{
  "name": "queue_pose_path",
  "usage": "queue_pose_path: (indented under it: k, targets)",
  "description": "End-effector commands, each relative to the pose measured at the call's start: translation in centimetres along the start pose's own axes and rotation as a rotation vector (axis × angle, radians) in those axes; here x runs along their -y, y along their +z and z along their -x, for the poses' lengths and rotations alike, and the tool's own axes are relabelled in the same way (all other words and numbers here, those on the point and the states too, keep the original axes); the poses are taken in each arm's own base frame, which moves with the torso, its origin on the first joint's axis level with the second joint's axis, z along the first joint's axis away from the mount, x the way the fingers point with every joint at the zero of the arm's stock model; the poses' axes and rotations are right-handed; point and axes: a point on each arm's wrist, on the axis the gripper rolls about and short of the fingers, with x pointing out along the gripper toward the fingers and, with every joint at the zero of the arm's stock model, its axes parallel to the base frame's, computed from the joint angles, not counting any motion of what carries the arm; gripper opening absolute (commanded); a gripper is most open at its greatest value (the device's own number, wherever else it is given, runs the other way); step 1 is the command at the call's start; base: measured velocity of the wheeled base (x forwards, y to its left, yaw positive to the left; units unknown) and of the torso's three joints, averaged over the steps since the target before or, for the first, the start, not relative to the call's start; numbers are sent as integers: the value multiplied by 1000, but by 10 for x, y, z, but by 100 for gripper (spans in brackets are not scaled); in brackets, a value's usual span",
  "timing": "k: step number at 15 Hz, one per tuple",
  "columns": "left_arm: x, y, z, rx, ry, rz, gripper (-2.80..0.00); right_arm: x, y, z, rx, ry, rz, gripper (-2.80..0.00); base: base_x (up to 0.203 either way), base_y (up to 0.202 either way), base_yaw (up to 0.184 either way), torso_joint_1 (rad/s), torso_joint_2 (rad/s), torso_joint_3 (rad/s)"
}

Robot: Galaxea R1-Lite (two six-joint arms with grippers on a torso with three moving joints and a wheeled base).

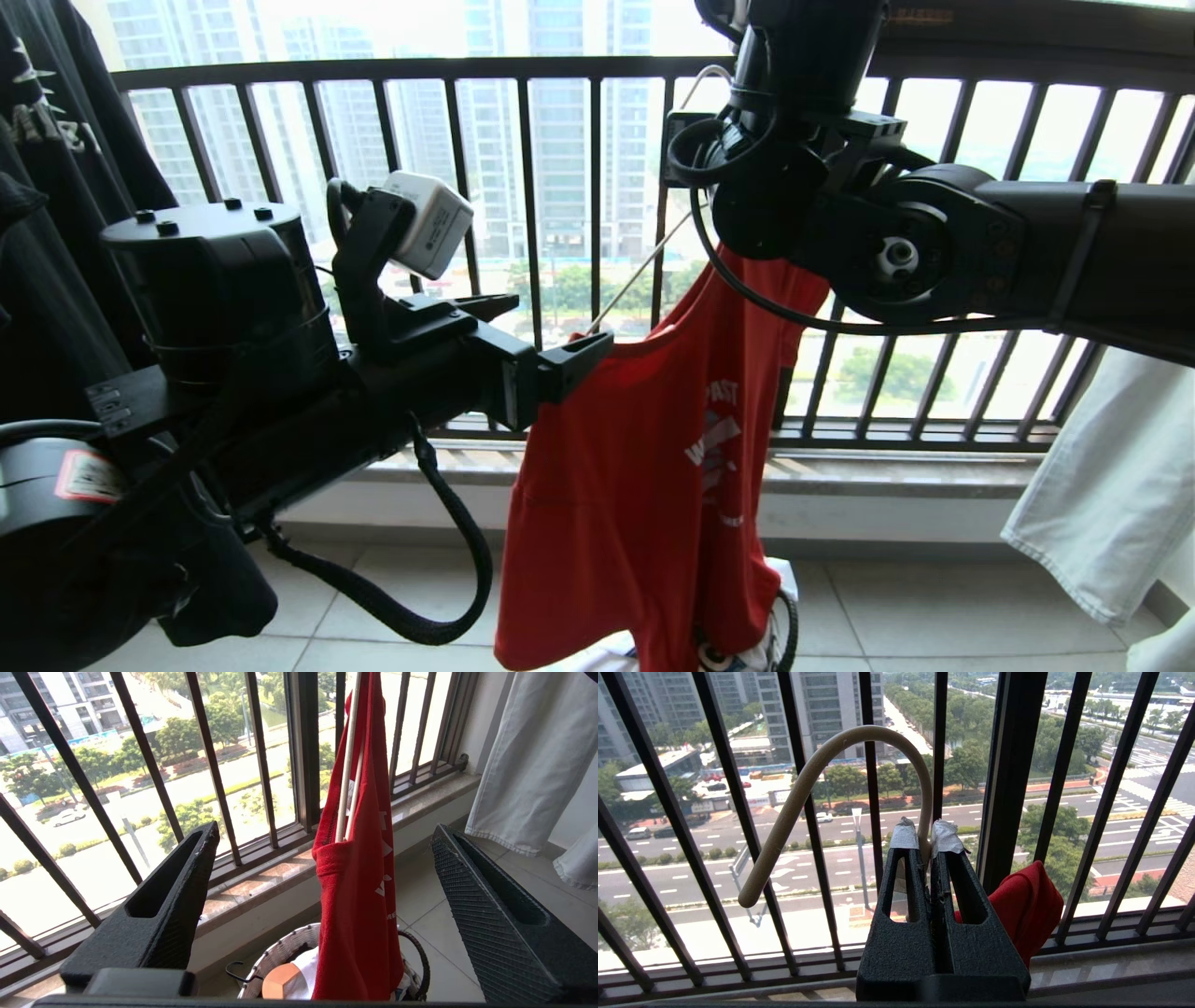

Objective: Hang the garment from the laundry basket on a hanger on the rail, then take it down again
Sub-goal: Hang the clothes on the clothes rack

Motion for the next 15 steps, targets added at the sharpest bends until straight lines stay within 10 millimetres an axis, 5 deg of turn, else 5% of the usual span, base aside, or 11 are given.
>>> queue_pose_path:
  k: [1, 6, 12, 13, 15]
  targets:
    - [3, 6, -1, 21, 23, 2, -280, 0, -2, -4, 17, -55, -25, -280, 0, 0, 0, 0, 0, 0]
    - [-1, 21, 3, 64, 79, -3, -280, -5, -13, -10, 30, -191, -67, -280, 0, 0, 0, 0, 0, 0]
    - [-2, 23, 7, 8, 79, 4, -280, -16, -14, 0, 27, -96, -24, -280, 0, 0, 0, 0, 0, 0]
    - [-1, 23, 4, -2, 44, 5, 0, -16, -15, 0, 24, -87, -15, -280, 0, 0, 0, 0, 0, 0]
    - [-2, 35, 1, -44, -37, 6, 0, -17, -16, 0, 21, -71, -4, -280, 0, 0, 0, 0, 0, 0]
